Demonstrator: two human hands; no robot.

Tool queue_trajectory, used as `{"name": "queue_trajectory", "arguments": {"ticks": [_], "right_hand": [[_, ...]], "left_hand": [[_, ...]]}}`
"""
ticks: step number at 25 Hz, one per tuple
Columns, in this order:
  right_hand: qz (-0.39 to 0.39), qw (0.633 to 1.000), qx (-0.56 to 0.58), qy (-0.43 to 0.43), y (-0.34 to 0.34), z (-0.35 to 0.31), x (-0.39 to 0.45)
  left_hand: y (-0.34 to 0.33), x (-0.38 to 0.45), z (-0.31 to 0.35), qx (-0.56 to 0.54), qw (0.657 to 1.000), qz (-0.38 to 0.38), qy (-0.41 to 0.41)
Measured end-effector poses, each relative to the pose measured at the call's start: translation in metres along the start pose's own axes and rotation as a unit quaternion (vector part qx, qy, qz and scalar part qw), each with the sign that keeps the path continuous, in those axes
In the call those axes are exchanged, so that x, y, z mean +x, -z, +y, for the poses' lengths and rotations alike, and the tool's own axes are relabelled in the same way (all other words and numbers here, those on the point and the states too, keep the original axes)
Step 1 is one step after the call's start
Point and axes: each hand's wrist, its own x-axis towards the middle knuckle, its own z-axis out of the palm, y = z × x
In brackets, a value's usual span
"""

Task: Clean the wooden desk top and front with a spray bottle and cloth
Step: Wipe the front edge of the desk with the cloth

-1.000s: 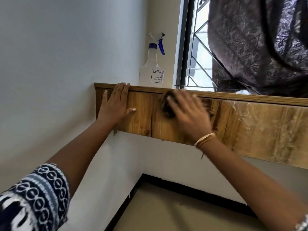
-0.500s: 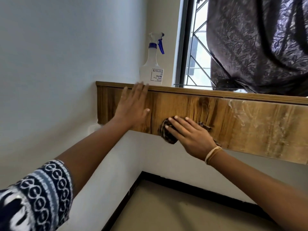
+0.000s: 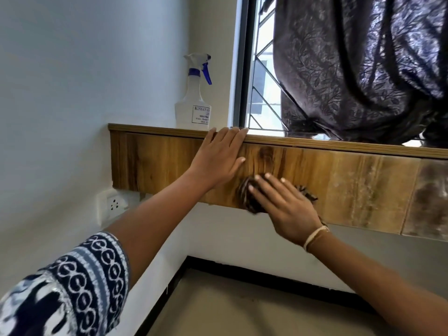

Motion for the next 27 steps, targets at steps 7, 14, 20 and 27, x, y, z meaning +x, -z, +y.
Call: {"name": "queue_trajectory", "arguments": {"ticks": [7, 14, 20, 27], "right_hand": [[0.098, 0.974, -0.056, -0.195, 0.035, 0.094, 0.012], [0.052, 0.989, -0.017, -0.140, 0.015, 0.042, 0.000], [-0.016, 0.999, -0.040, -0.005, 0.032, 0.082, -0.022], [0.152, 0.908, -0.034, -0.390, 0.028, 0.074, 0.002]], "left_hand": [[-0.004, 0.001, 0.000, 0.019, 1.000, 0.007, 0.005], [0.012, 0.026, 0.027, -0.065, 0.996, 0.056, 0.026], [-0.002, 0.039, 0.061, -0.110, 0.992, 0.058, -0.013], [-0.015, 0.034, 0.066, -0.080, 0.991, 0.105, 0.008]]}}
